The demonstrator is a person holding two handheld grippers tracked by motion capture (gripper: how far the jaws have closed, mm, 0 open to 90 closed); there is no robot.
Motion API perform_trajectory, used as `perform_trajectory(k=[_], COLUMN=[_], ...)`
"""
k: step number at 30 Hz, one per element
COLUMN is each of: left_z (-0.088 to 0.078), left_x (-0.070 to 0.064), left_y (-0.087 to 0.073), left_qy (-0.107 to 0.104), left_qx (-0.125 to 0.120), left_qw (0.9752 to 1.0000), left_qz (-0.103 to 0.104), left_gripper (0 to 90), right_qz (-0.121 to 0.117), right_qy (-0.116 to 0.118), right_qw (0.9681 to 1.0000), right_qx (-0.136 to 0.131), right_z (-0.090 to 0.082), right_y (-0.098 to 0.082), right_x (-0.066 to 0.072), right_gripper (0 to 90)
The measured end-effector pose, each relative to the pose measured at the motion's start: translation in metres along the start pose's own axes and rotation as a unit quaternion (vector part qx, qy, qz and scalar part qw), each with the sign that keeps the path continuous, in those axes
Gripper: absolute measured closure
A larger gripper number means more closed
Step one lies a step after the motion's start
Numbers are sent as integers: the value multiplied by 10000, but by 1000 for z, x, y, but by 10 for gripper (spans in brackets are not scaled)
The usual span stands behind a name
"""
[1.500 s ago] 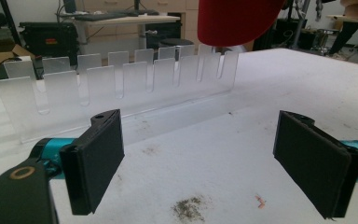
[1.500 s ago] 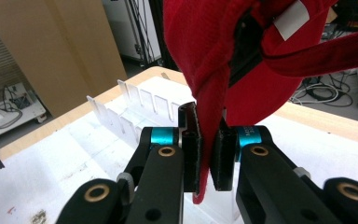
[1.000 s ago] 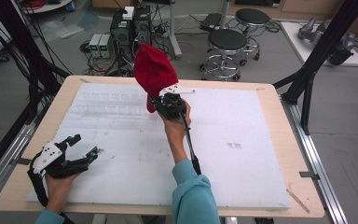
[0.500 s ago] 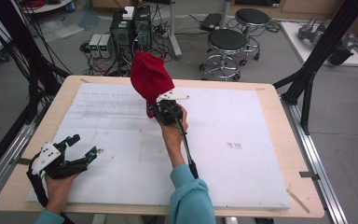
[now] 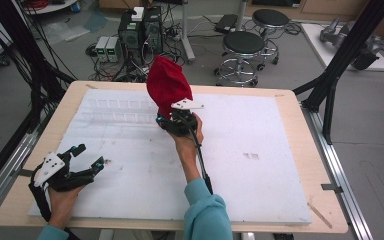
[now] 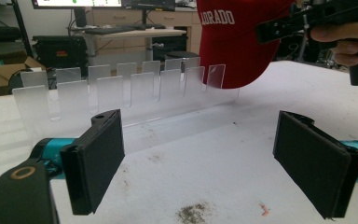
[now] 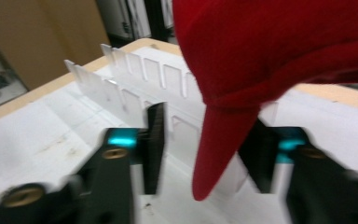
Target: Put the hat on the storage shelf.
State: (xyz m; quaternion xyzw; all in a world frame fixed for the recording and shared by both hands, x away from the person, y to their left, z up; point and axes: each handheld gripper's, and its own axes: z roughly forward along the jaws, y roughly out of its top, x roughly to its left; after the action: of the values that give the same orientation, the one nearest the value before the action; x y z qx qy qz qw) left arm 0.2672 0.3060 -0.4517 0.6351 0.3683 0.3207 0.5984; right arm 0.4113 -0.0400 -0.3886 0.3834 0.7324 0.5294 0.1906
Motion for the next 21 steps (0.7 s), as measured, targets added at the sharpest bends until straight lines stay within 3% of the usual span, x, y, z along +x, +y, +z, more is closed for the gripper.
perform_trajectory(k=[2,7,10,15,21], left_z=[0,0,0,1,1], left_x=[1,1,1,2,2], left_y=[0,0,0,1,1], left_qy=[13,-4,-3,11,16], left_qx=[-9,17,25,65,96], left_qw=[10000,10000,10000,9999,9999], left_qz=[-35,-51,-51,-96,-118], left_gripper=[166,166,166,167,169], right_qz=[7,74,153,51,155], right_qy=[-119,-436,-446,-447,-235], right_qw=[9999,9989,9986,9978,9980], right_qx=[-73,-157,-248,-495,-568], right_z=[-4,-15,-26,-53,-90], right_y=[-1,-1,2,-1,-1], right_x=[0,-5,-9,-9,-15], right_gripper=[356,129,116,116,101])
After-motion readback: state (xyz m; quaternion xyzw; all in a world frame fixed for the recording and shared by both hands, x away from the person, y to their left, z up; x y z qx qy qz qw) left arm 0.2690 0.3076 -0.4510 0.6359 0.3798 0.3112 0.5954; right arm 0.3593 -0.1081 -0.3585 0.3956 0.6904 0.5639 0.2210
